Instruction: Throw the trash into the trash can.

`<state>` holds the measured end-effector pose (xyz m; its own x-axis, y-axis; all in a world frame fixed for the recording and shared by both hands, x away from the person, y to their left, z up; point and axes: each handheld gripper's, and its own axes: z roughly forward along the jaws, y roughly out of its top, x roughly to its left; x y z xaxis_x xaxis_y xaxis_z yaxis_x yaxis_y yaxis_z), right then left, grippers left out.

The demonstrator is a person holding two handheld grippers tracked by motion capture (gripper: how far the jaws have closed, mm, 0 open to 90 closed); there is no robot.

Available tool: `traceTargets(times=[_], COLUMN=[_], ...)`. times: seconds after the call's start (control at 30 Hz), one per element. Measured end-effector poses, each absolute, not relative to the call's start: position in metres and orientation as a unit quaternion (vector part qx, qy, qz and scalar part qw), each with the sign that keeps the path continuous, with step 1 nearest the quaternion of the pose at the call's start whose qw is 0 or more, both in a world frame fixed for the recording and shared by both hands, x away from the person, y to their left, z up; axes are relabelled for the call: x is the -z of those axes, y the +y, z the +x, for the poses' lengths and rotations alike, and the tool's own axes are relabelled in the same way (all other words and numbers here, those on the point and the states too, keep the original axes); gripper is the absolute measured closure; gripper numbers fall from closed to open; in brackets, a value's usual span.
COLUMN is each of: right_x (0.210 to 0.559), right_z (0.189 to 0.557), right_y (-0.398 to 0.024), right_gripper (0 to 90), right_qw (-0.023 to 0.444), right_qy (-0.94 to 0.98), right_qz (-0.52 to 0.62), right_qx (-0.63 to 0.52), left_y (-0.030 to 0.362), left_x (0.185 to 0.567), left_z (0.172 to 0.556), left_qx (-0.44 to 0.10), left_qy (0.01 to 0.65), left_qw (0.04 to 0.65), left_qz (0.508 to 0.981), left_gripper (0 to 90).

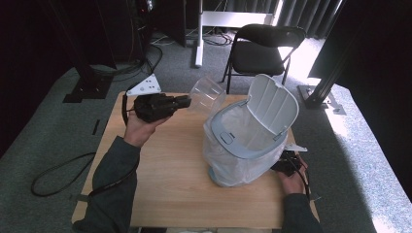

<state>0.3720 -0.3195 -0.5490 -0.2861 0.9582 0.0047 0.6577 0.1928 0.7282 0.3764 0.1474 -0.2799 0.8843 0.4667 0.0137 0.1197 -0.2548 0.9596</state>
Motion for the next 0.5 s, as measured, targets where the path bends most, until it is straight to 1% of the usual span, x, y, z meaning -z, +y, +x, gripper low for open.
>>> traceTargets(times=[0.5], right_x=[0.549], right_z=[0.372], right_y=[-0.319], right_gripper=[16.0], right_qw=[0.235], right_qy=[0.736], right_qz=[0.549], right_qx=[-0.319], left_y=[0.130], left_x=[0.272], left_z=[0.370], left_qx=[-0.137], left_qy=[0.167], left_qw=[0.593], left_qz=[0.776], left_gripper=[83.7])
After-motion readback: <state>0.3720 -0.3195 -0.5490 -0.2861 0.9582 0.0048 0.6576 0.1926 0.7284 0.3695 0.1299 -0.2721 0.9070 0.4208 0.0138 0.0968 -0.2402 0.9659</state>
